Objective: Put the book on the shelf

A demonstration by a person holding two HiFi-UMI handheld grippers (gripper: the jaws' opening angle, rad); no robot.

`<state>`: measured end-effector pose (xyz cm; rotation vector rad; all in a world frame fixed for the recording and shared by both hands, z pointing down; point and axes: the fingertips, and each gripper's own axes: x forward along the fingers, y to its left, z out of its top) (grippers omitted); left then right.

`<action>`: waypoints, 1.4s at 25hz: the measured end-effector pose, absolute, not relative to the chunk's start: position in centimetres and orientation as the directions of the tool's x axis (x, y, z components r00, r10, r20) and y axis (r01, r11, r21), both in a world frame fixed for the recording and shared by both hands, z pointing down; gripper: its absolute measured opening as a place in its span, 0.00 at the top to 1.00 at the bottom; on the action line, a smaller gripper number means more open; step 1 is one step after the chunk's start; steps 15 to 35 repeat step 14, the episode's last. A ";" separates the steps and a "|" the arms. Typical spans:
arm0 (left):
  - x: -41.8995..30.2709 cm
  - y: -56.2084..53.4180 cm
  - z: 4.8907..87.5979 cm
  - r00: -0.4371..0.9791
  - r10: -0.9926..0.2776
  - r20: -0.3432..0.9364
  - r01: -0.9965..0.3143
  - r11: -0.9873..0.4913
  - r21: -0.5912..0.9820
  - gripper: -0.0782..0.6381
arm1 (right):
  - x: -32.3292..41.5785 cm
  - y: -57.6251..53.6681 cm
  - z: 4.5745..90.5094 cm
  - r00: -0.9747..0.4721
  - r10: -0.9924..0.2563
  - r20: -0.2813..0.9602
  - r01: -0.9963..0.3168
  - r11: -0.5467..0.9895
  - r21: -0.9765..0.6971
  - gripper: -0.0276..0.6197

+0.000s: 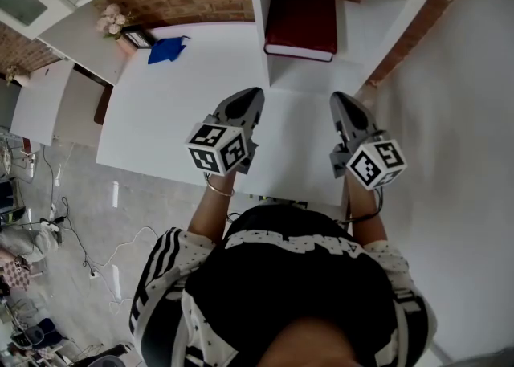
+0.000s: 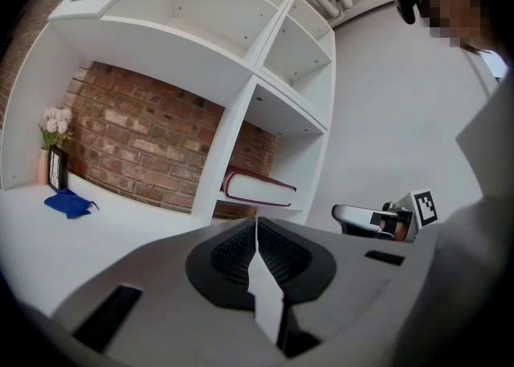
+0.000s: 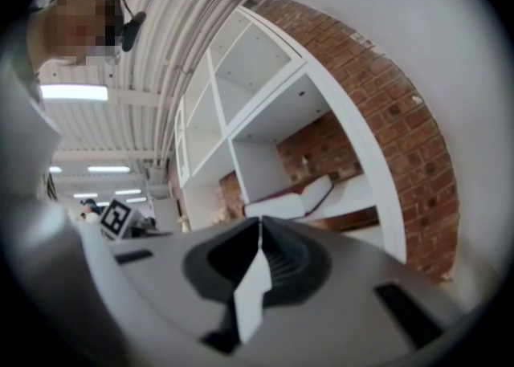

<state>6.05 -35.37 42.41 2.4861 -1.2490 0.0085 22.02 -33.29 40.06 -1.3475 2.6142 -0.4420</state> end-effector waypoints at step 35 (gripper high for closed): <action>6.1 -35.0 42.1 0.607 -0.779 0.155 -0.778 -0.544 0.315 0.83 | 21.7 -32.8 39.7 -0.591 -0.806 -0.024 -0.754 0.563 -0.339 0.91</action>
